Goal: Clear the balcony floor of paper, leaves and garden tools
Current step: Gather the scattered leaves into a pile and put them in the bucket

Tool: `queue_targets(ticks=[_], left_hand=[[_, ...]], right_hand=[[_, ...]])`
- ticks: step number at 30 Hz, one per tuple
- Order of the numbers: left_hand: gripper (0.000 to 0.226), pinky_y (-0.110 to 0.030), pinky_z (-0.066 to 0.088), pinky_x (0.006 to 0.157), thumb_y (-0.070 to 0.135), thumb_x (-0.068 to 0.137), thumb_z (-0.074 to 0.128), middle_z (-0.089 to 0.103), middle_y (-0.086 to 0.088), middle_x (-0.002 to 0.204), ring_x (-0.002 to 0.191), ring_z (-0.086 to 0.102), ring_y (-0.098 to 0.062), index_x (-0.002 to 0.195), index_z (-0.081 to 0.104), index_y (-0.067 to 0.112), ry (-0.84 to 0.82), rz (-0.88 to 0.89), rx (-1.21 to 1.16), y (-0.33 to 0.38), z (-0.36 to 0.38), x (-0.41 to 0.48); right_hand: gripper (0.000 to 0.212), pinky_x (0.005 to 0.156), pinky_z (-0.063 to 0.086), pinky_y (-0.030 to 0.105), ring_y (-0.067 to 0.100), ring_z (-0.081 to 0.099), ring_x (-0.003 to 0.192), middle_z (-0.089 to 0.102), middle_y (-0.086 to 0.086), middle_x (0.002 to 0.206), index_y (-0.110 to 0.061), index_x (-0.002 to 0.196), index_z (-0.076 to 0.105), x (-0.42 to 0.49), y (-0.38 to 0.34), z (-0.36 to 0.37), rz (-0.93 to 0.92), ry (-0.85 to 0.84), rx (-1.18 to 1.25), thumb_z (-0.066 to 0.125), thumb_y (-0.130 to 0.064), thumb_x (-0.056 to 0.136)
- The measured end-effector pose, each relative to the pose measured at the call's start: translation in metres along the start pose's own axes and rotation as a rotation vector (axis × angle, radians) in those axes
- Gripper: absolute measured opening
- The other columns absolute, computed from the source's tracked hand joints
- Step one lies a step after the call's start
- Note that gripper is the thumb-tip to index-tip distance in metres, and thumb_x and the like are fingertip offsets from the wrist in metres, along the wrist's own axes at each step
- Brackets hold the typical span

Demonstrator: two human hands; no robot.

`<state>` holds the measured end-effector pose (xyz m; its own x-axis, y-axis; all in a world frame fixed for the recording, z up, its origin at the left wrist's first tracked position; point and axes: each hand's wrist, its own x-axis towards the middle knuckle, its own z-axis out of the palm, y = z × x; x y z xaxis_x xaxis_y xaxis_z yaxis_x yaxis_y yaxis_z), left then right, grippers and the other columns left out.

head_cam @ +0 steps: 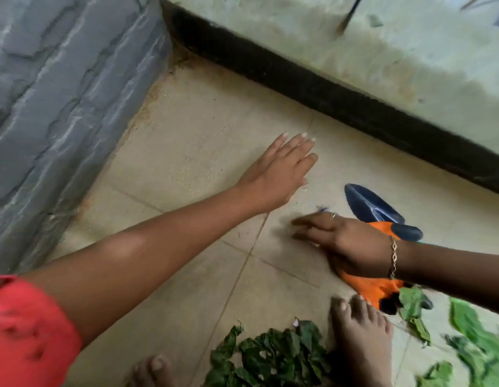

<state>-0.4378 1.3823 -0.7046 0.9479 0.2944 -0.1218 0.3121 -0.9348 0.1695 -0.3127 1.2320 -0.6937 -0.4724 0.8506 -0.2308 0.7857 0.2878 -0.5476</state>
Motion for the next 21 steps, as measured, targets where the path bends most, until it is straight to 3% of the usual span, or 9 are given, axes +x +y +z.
queue_targets(ticks=[4,6,9,13,16,19,21], left_hand=[[0.041,-0.034,-0.001,0.117,0.024,0.101,0.033,0.017,-0.009,0.156,0.146,0.008,-0.022,0.141,0.034,0.013,-0.083,0.144,-0.033,0.016,0.000,0.051],[0.038,-0.034,0.001,0.117,0.022,0.100,0.035,0.023,-0.010,0.154,0.145,0.013,-0.023,0.137,0.040,0.011,-0.092,0.237,-0.074,0.028,0.000,0.062],[0.040,-0.032,0.000,0.116,0.022,0.100,0.037,0.024,-0.009,0.154,0.144,0.015,-0.022,0.138,0.039,0.012,-0.150,0.316,-0.114,0.053,-0.005,0.069],[0.045,-0.032,0.002,0.116,0.027,0.100,0.034,0.021,-0.007,0.154,0.144,0.013,-0.022,0.143,0.029,0.015,-0.236,0.432,-0.058,0.097,-0.009,0.074],[0.045,-0.033,0.002,0.116,0.026,0.101,0.030,0.019,-0.007,0.155,0.144,0.012,-0.022,0.145,0.026,0.014,-0.257,0.537,-0.018,0.130,-0.012,0.071],[0.045,-0.035,0.004,0.117,0.025,0.101,0.032,0.020,-0.009,0.155,0.144,0.015,-0.023,0.144,0.028,0.013,-0.259,0.626,0.001,0.159,-0.013,0.065],[0.042,-0.036,0.010,0.117,0.022,0.099,0.038,0.030,-0.012,0.151,0.141,0.023,-0.026,0.140,0.038,0.011,-0.250,0.680,-0.021,0.172,-0.013,0.060]], right_hand=[[0.043,0.085,0.047,0.025,0.025,0.061,0.104,0.061,0.012,0.118,-0.015,0.118,0.055,-0.028,0.003,0.001,0.153,0.107,-0.087,0.048,-0.008,0.076],[0.032,0.084,0.044,0.022,0.020,0.060,0.102,0.061,0.008,0.116,-0.017,0.118,0.050,-0.049,-0.006,0.008,0.192,0.130,-0.115,0.037,-0.019,0.089],[0.040,0.079,0.047,0.026,0.018,0.057,0.099,0.058,0.004,0.114,-0.019,0.114,0.051,-0.086,-0.020,0.018,0.308,0.179,-0.078,0.021,-0.031,0.090],[0.042,0.069,0.052,0.028,0.024,0.064,0.083,0.065,0.006,0.101,-0.017,0.102,0.055,-0.136,-0.044,0.045,0.509,0.371,-0.054,0.015,-0.026,0.097],[0.031,0.073,0.048,0.026,0.027,0.065,0.081,0.067,0.008,0.098,-0.018,0.101,0.055,-0.164,-0.055,0.063,0.710,0.458,-0.063,0.028,-0.011,0.089],[0.036,0.078,0.037,0.025,0.030,0.064,0.081,0.065,0.013,0.100,-0.016,0.105,0.050,-0.181,-0.060,0.075,0.836,0.477,-0.121,0.036,-0.006,0.073],[0.045,0.080,0.044,0.028,0.032,0.064,0.087,0.063,0.016,0.108,-0.015,0.109,0.056,-0.184,-0.062,0.078,0.835,0.436,-0.188,0.053,-0.003,0.066]])
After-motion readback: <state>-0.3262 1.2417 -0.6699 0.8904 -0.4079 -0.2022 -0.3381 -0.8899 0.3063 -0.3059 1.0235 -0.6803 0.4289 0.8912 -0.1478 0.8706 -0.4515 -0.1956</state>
